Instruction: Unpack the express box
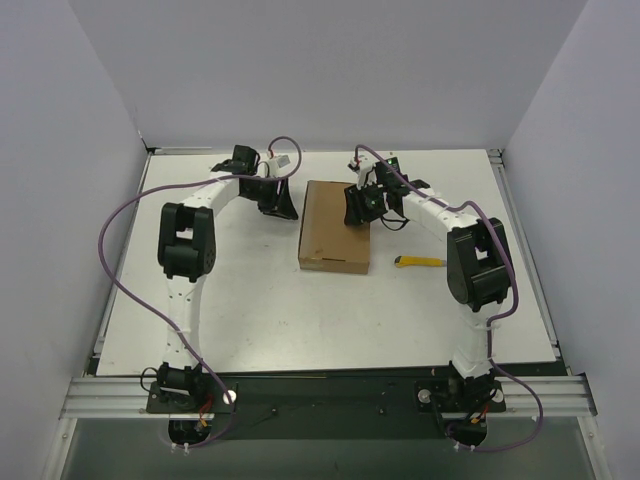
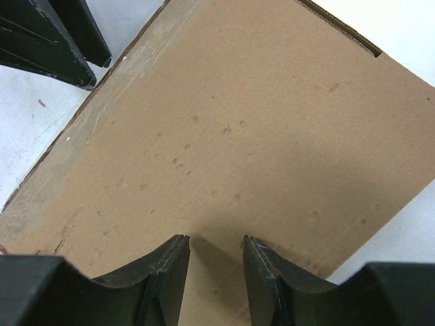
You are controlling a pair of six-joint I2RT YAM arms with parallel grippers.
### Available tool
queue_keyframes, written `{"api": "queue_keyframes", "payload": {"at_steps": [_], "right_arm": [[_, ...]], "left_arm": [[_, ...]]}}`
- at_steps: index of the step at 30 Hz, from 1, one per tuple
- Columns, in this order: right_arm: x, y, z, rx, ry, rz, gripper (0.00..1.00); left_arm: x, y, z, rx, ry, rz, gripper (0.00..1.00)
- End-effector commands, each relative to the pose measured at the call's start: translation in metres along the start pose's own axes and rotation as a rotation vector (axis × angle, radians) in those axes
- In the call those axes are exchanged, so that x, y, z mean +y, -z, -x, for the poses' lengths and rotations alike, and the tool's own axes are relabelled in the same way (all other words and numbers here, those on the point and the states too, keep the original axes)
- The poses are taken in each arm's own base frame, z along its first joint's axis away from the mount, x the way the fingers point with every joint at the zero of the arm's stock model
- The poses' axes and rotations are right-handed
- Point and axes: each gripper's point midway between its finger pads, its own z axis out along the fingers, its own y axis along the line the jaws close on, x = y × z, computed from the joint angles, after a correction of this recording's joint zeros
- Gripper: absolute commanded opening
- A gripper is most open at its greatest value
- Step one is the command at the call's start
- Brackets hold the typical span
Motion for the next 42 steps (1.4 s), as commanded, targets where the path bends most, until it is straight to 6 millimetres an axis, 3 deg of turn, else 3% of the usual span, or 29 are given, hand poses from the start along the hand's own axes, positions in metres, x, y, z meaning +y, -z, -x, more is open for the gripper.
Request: {"api": "queue_keyframes", "payload": {"at_steps": [1, 5, 7, 17, 27, 32, 42], "right_arm": [[-0.003, 0.004, -0.017, 0.049, 0.013, -0.031, 0.38], [-0.003, 0.003, -0.020, 0.055, 0.017, -0.031, 0.38], [-0.003, 0.003, -0.019, 0.054, 0.019, -0.030, 0.38], [-0.004, 0.003, -0.021, 0.060, 0.029, -0.041, 0.38], [-0.003, 0.001, -0.021, 0.062, 0.035, -0.044, 0.38], [-0.004, 0.000, -0.022, 0.066, 0.037, -0.046, 0.38], [-0.003, -0.001, -0.023, 0.070, 0.042, -0.049, 0.38]], "left_arm": [[-0.036, 0.017, 0.024, -0.077, -0.014, -0.196, 0.53], [-0.055, 0.012, 0.032, -0.089, 0.000, -0.259, 0.54], [-0.055, 0.006, 0.029, -0.081, -0.003, -0.247, 0.54], [-0.035, -0.010, 0.013, -0.031, 0.005, -0.170, 0.48], [-0.023, -0.010, 0.004, -0.020, 0.022, -0.175, 0.32], [-0.024, -0.011, 0.002, -0.015, 0.026, -0.189, 0.00], [-0.005, -0.007, -0.005, 0.001, 0.039, -0.094, 0.00]]}}
